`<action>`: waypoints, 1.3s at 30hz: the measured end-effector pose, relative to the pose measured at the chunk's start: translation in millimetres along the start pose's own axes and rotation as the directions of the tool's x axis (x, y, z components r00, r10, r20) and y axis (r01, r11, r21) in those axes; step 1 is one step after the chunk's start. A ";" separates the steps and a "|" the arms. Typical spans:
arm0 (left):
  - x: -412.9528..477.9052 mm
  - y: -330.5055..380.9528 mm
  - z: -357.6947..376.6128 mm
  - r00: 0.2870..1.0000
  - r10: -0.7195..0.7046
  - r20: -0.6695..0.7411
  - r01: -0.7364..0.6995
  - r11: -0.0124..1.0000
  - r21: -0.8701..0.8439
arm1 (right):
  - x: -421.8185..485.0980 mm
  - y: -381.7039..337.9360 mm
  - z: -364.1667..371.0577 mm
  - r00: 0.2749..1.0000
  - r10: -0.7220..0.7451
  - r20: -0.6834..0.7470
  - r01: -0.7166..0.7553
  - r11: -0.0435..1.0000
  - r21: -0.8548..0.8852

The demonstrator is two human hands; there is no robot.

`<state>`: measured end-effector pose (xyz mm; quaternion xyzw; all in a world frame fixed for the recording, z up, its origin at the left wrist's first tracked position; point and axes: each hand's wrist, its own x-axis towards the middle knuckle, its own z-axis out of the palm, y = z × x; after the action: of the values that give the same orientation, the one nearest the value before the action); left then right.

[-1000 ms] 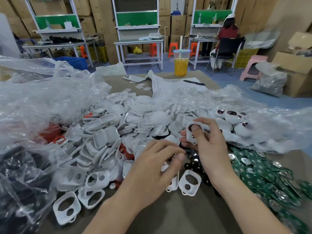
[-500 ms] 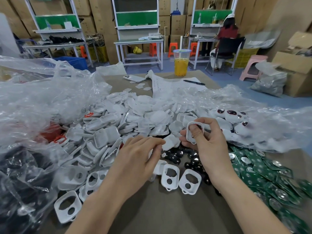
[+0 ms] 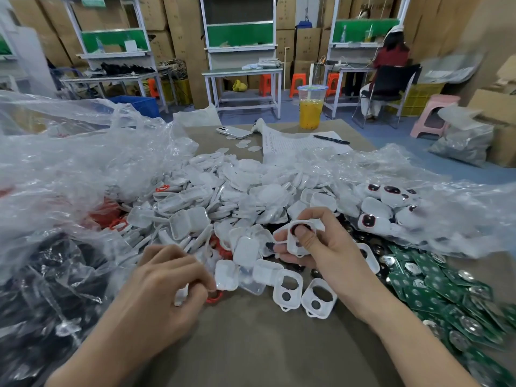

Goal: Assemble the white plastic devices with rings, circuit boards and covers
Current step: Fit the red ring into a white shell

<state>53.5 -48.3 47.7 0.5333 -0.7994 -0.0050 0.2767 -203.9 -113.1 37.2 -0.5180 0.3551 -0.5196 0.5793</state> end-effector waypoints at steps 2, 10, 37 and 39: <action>-8.1 -2.8 2.6 1.000 -0.006 0.004 0.006 0.996 0.083 | 1.1 -0.5 -1.1 1.000 -0.016 -0.002 0.016 1.000 -0.007; -26.3 -10.7 12.3 0.991 -0.136 -0.010 0.134 0.957 0.257 | -1.2 1.0 0.3 1.000 -0.013 0.024 0.015 0.997 -0.076; 58.9 58.9 45.5 0.921 -0.382 -0.074 0.208 0.644 -0.736 | 6.6 6.6 -7.2 0.992 -0.083 -0.100 0.083 0.997 0.002; 73.2 68.6 52.7 0.931 -0.364 -0.036 0.188 0.562 -0.806 | 6.9 6.7 -9.6 0.989 -0.086 -0.117 0.091 0.995 0.037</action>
<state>-48.8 -96.5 55.9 0.4725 -0.5882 -0.3473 0.5569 -210.1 -122.5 29.5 -0.4900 0.3538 -0.5811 0.5450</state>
